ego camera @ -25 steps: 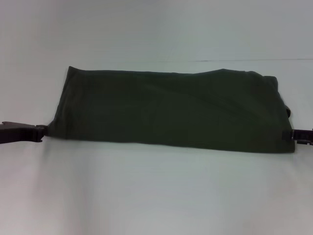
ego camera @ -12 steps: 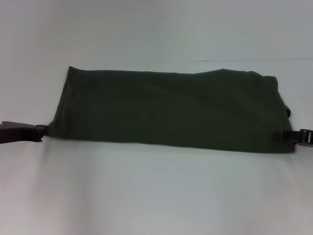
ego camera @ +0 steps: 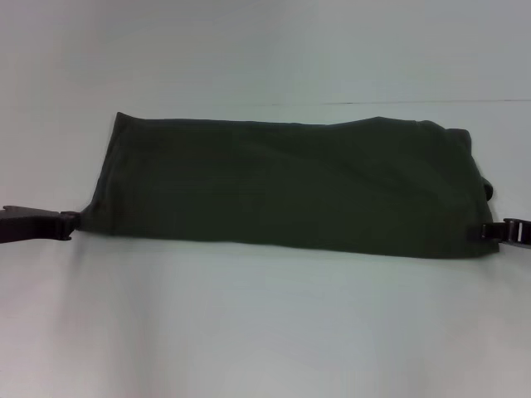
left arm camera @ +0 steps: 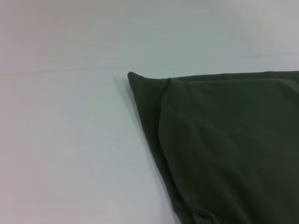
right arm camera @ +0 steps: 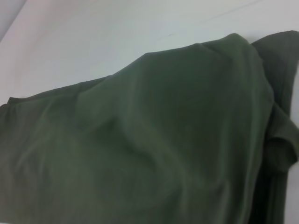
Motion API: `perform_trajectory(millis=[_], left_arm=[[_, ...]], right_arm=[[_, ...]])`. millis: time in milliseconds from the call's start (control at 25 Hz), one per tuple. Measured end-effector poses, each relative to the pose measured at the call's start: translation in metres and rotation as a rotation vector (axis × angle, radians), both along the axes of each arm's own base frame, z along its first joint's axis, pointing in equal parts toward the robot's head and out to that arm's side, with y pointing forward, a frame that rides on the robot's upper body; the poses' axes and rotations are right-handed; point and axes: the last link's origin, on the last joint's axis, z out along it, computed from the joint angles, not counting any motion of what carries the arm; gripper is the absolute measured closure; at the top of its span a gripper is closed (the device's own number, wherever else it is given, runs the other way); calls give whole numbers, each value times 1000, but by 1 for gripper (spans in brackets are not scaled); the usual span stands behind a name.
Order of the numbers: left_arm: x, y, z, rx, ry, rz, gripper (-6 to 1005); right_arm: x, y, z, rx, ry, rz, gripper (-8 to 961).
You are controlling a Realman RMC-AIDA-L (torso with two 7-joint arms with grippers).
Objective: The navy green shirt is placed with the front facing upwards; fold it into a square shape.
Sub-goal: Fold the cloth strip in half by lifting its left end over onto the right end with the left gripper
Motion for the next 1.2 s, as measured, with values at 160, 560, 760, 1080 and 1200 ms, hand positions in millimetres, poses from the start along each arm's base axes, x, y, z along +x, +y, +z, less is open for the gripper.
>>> perform_trajectory(millis=[160, 560, 760, 1080, 1200], left_arm=[[0, 0, 0, 2, -1, 2, 1000], [-3, -3, 2, 2, -1, 8, 960], [-5, -4, 3, 3, 3, 12, 941], [-5, -4, 5, 4, 10, 9, 909], [-5, -4, 5, 3, 10, 8, 897]], right_arm=[[3, 0, 5, 16, 3, -8, 773], [7, -1, 11, 29, -2, -14, 939], [11, -4, 14, 41, 2, -29, 942], [12, -5, 15, 42, 4, -31, 930], [11, -5, 15, 42, 7, -27, 926]])
